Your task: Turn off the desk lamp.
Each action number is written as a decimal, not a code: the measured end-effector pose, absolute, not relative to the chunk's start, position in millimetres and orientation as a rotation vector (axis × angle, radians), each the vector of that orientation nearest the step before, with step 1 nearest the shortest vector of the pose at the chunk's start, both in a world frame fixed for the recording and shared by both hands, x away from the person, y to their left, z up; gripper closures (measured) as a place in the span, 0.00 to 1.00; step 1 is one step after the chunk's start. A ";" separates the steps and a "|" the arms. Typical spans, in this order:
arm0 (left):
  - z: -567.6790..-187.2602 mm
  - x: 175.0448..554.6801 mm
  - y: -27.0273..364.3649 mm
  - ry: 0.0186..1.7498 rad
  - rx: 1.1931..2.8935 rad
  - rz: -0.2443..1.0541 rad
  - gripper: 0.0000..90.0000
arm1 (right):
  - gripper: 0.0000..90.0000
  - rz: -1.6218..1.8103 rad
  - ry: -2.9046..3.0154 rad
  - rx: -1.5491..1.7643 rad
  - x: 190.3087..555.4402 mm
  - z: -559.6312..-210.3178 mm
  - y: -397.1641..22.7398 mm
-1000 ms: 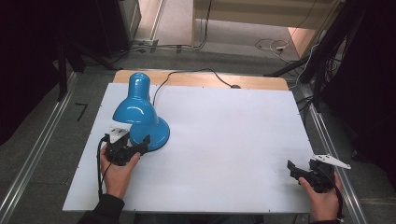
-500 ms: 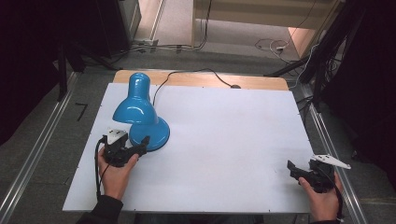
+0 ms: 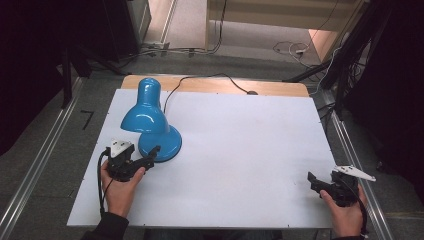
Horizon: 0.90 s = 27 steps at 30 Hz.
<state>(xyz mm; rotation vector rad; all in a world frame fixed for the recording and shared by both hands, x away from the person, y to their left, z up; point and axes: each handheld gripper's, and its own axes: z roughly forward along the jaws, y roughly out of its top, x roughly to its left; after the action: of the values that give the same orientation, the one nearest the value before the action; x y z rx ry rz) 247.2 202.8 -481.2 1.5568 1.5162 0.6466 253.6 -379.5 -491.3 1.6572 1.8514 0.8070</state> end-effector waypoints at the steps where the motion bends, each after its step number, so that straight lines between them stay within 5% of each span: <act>1: -481.3 246.6 203.4 1.516 1.557 0.646 0.23 | 0.14 0.808 1.851 1.657 253.6 -491.3 -379.5; 27: -482.3 226.6 215.4 1.539 1.562 0.649 0.23 | 0.14 0.812 1.847 1.657 252.7 -490.3 -380.1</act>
<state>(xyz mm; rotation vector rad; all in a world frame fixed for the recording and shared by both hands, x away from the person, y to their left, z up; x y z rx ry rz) 226.6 215.4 -482.3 1.5625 1.5385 0.6493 252.7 -380.1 -490.3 1.6565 1.8474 0.8118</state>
